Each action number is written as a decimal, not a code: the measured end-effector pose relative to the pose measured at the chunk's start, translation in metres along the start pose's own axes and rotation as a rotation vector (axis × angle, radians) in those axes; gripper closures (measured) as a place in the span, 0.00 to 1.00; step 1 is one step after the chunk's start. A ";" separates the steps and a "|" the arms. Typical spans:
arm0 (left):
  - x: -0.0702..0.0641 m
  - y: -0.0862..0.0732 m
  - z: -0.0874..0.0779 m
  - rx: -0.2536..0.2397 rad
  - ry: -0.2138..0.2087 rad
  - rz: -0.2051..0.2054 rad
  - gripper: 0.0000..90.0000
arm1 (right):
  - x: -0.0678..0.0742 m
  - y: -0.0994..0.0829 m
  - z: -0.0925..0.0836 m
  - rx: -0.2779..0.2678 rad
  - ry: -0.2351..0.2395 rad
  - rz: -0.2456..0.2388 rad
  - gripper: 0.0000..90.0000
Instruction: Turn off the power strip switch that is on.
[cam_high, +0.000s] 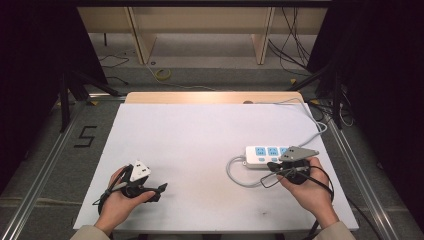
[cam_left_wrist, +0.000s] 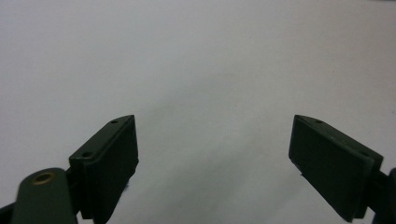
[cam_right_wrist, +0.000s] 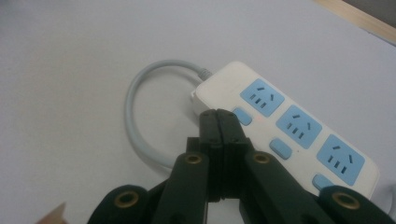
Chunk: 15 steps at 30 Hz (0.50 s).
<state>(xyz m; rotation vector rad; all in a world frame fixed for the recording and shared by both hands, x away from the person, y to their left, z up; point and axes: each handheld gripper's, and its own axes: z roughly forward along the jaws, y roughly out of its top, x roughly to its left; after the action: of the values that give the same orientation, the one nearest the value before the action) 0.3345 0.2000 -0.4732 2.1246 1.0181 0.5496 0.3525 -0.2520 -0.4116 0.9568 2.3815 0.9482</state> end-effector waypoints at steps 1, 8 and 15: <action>0.000 0.000 0.000 -0.001 0.001 0.000 0.17 | -0.001 0.001 0.001 0.003 -0.002 0.000 1.00; 0.000 0.000 0.000 -0.002 0.005 0.002 0.17 | -0.004 0.009 0.003 0.027 -0.001 0.003 1.00; 0.000 0.000 0.000 -0.002 0.008 0.006 0.17 | -0.006 0.011 0.007 0.064 0.000 0.008 1.00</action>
<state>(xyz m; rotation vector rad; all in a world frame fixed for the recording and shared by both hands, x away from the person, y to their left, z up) 0.3346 0.1998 -0.4730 2.1253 1.0158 0.5625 0.3654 -0.2475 -0.4074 0.9908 2.4233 0.8793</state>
